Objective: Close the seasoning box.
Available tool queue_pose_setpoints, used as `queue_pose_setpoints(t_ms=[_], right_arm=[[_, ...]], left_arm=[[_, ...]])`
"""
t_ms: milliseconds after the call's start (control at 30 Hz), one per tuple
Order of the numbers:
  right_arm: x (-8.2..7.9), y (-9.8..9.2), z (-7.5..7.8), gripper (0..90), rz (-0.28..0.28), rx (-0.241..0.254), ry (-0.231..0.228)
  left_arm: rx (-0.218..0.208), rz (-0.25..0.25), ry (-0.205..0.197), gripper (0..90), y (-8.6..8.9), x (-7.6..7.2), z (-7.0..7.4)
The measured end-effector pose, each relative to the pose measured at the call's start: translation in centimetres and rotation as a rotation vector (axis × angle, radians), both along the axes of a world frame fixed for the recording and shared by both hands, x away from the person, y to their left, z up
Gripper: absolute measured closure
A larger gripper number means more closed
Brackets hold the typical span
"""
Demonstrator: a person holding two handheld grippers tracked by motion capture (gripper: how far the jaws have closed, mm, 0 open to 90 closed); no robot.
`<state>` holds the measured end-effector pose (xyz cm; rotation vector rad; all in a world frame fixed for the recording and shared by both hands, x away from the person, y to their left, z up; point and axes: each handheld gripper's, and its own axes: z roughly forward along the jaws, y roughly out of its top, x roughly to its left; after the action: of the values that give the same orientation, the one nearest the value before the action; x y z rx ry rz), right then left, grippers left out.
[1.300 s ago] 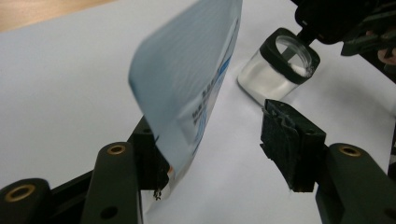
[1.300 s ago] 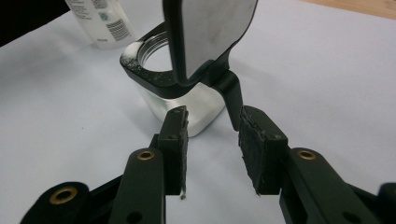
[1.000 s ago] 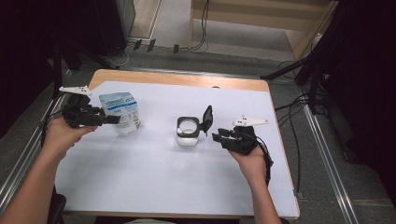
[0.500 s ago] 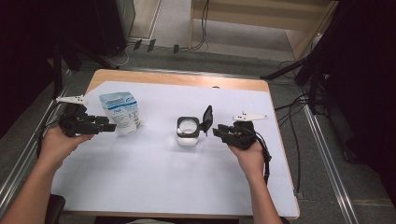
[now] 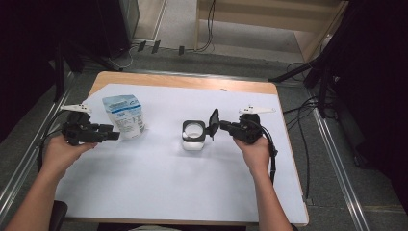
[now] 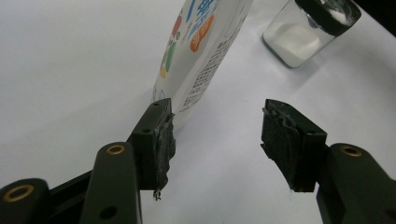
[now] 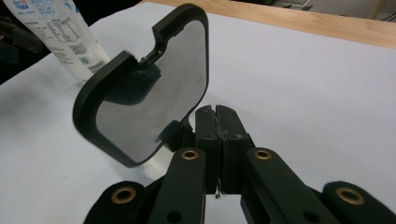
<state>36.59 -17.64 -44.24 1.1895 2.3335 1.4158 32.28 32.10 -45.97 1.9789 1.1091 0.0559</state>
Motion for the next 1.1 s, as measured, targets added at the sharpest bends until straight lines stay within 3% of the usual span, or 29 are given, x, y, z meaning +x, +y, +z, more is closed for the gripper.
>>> queue_pose_setpoints(t_ms=[600, 867, 1100], right_arm=[[-0.2, 1.0, 1.3, 90.0, 0.037, 0.020, -0.014], [-0.3, 1.5, 1.4, 90.0, 0.047, 0.015, -0.020], [-0.3, 2.3, 1.3, 90.0, 0.058, 0.015, -0.021]], left_arm=[[0.021, -0.013, 0.006, 44.6, -0.1, 0.1, -0.2], [-0.016, -0.002, 0.005, 45.0, 0.2, 0.1, -0.1], [-0.004, -0.002, 0.008, 45.0, -0.1, 0.1, -0.2]])
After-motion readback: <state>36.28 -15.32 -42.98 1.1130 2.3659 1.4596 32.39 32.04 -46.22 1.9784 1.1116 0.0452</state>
